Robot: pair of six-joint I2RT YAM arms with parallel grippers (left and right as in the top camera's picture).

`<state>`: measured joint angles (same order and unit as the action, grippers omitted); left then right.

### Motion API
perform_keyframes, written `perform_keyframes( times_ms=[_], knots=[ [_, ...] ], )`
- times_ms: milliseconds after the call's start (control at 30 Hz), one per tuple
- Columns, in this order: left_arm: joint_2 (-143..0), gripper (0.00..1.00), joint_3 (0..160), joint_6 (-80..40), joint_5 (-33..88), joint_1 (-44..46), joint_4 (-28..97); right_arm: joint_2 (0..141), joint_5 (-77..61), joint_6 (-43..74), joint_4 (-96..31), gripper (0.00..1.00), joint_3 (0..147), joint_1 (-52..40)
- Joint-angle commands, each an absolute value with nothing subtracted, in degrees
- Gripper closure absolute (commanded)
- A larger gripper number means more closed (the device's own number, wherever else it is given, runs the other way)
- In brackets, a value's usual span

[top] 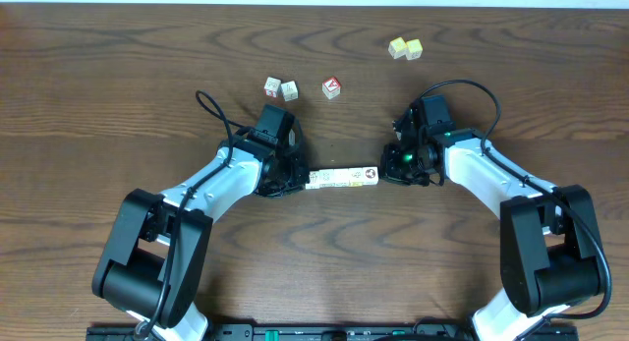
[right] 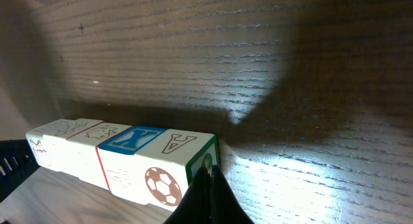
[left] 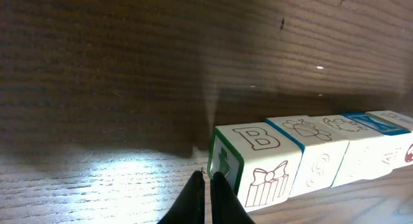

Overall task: Lift 5 blocks
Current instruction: 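Squeeze the block row inward between the left and right grippers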

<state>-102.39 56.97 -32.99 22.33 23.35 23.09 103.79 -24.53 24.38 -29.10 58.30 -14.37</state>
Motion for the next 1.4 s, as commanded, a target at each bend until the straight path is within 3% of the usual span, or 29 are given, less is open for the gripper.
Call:
perform_keyframes(
  times_ms=[0, 1367],
  knots=[
    [-102.87, 0.93, 56.49, -32.64, 25.12, 23.59, 22.81, 104.33, -29.50, 24.84, -28.88, 0.99, 57.95, -15.09],
    [-98.21, 0.93, 56.60, -32.69, 28.12, 23.59, 23.00, 103.28, -35.00, 25.71, -27.53, 0.99, 58.08, -15.09]
  ],
)
